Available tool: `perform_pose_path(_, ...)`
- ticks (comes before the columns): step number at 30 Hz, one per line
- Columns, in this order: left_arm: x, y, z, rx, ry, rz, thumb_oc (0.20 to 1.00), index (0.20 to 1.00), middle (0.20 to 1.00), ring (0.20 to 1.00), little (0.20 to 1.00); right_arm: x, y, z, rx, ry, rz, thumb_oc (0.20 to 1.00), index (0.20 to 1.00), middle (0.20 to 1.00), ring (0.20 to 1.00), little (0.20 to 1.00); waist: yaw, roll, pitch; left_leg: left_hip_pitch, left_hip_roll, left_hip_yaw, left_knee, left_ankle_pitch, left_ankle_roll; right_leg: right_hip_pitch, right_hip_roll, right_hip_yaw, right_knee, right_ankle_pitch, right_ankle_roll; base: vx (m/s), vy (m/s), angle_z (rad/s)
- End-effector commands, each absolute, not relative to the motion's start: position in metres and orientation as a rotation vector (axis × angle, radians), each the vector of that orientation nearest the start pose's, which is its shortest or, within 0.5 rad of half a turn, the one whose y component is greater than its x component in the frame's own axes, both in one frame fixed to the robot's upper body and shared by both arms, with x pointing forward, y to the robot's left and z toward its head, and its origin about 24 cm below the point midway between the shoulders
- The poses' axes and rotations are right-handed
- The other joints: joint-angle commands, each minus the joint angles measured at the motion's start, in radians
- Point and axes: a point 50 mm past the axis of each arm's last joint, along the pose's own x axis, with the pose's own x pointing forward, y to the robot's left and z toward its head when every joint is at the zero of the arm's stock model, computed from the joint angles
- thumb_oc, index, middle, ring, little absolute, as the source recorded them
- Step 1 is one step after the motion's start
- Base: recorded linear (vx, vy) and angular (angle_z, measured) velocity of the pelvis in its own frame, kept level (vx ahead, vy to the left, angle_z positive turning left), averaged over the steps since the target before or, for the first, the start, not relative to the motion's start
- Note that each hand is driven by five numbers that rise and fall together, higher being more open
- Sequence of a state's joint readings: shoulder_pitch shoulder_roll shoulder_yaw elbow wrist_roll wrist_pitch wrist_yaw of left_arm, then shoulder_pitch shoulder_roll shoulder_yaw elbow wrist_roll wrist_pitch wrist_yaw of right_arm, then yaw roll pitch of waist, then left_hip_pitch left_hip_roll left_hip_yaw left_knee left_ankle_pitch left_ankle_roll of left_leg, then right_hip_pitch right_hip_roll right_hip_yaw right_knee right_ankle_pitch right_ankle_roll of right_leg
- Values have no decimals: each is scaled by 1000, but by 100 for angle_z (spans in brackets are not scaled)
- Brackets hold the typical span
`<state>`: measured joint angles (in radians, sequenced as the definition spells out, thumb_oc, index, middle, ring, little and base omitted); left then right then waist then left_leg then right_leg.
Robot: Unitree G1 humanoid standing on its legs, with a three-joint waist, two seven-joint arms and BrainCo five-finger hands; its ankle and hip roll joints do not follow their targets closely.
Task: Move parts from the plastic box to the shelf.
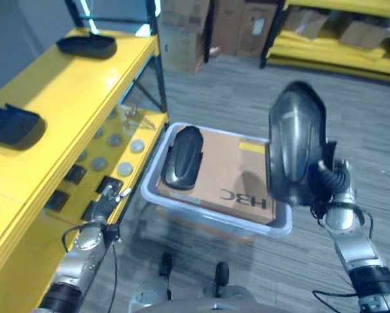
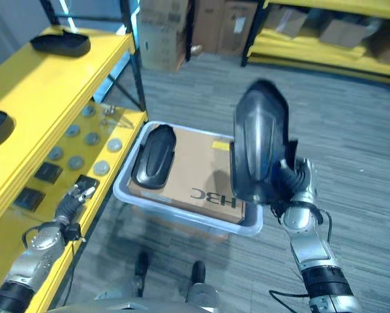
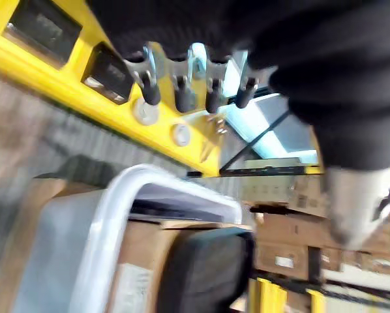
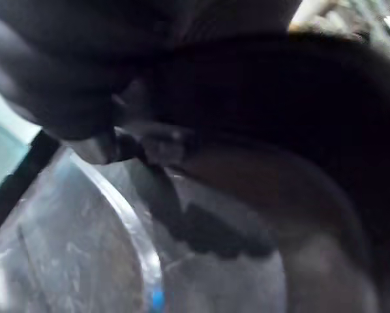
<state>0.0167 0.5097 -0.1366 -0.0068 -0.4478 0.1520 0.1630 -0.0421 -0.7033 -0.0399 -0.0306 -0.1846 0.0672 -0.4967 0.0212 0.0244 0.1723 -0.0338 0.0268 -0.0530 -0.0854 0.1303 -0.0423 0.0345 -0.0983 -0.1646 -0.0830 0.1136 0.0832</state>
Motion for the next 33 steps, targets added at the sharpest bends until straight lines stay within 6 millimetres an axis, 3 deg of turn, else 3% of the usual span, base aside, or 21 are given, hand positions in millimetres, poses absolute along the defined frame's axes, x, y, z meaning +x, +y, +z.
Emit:
perform_pose_path(1, 268, 232, 63, 123, 100, 49, 1000, 1000, 1000, 1000, 1000, 265, -295, 182, -1053, -514, -616, 200, 200, 200, 200, 200, 14, -27, -76, 47, 16, 48, -2, -57, -6, 11, -32, 11, -4, -20, 36, 0, 0, 0)
perform_pose_path(3, 276, 222, 94, 111, -33, -22, 1000, 1000, 1000, 1000, 1000, 261, -281, 211, -1101, -679, -611, 200, 200, 200, 200, 200, 12, -35, -91, 56, 14, 45, -2, -64, -1, 23, -27, 14, -4, -27, 34, 0, 0, 0)
perform_pose_path(5, 278, 216, 102, 90, -71, -61, 1000, 1000, 1000, 1000, 1000, 260, -278, 217, -1115, -723, -611, 200, 200, 200, 200, 200, 10, -37, -93, 59, 13, 45, -2, -67, 0, 26, -25, 15, -4, -28, 34, -22, 11, -6)
perform_pose_path(6, 282, 199, 120, 58, -137, -157, 1000, 1000, 1000, 1000, 1000, 258, -267, 235, -1137, -817, -598, 200, 200, 200, 200, 200, 8, -44, -105, 64, 11, 44, -2, -72, 4, 31, -22, 19, -4, -31, 32, -30, 12, -7)
perform_pose_path(12, 290, 157, 138, 8, -184, -331, 1000, 1000, 1000, 1000, 1000, 266, -239, 265, -1120, -967, -548, 200, 200, 200, 200, 200, 2, -52, -117, 74, 10, 53, -2, -80, 5, 30, -21, 21, -4, -26, 34, -47, 13, -7)
perform_pose_path(16, 294, 135, 144, -17, -196, -409, 1000, 1000, 1000, 1000, 1000, 276, -224, 269, -1030, -981, -518, 200, 200, 200, 200, 200, 0, -54, -129, 78, 9, 53, -2, -86, 6, 30, -22, 27, -4, -29, 36, -11, 28, -10)
perform_pose_path(21, 295, 112, 156, -29, -228, -479, 1000, 1000, 1000, 1000, 1000, 281, -203, 257, -885, -1004, -474, 200, 200, 200, 200, 200, -9, -47, -133, 84, 5, 49, -2, -94, 14, 30, -21, 45, -4, -32, 34, -1, 42, -2)
perform_pose_path(33, 298, 88, 164, -64, -234, -533, 1000, 1000, 1000, 1000, 1000, 286, -148, 244, -669, -1039, -260, 200, 200, 200, 200, 200, 0, -42, -137, 88, -2, 46, -2, -101, 20, 31, -27, 41, -4, -33, 36, 0, 0, 0)
